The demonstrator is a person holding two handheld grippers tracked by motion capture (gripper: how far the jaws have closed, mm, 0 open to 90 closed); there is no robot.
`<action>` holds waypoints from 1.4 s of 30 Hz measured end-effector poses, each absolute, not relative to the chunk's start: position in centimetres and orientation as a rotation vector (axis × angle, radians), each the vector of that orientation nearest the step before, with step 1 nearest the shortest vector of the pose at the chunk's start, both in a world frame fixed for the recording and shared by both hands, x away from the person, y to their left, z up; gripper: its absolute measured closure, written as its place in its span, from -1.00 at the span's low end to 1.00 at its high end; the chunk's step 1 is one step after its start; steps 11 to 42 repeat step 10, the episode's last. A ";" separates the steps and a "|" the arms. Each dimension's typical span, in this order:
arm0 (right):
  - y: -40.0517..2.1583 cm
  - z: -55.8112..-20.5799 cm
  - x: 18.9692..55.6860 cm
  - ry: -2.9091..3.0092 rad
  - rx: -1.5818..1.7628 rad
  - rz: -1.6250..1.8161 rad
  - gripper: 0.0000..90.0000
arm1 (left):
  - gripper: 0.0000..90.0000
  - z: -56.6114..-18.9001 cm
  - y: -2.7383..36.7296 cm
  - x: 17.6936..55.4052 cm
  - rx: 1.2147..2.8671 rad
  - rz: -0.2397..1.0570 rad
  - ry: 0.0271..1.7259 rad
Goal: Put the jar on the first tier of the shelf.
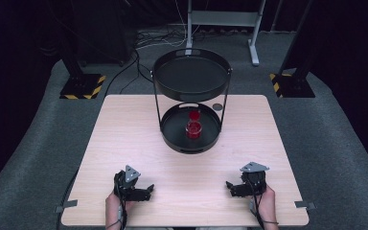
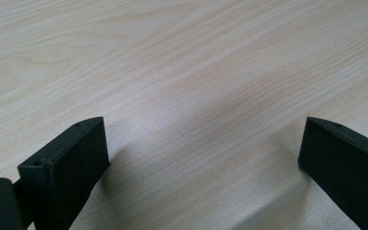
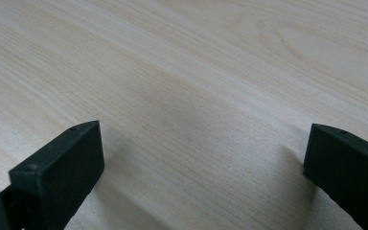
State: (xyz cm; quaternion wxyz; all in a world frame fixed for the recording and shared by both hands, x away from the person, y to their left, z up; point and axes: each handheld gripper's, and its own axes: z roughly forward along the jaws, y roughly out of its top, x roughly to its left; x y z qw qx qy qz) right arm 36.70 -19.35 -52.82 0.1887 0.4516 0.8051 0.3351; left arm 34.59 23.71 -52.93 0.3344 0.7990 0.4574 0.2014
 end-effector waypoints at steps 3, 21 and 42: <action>-19.3 -52.8 36.7 2.264 1.270 0.942 -1.00 | -0.93 -52.9 23.7 34.6 2.083 0.522 1.197; -19.3 -52.8 36.7 2.264 1.270 0.942 -1.00 | -0.93 -52.9 23.8 34.7 2.084 0.513 1.199; -19.3 -52.8 36.7 2.264 1.270 0.942 -1.00 | -0.93 -52.9 23.8 34.7 2.084 0.513 1.199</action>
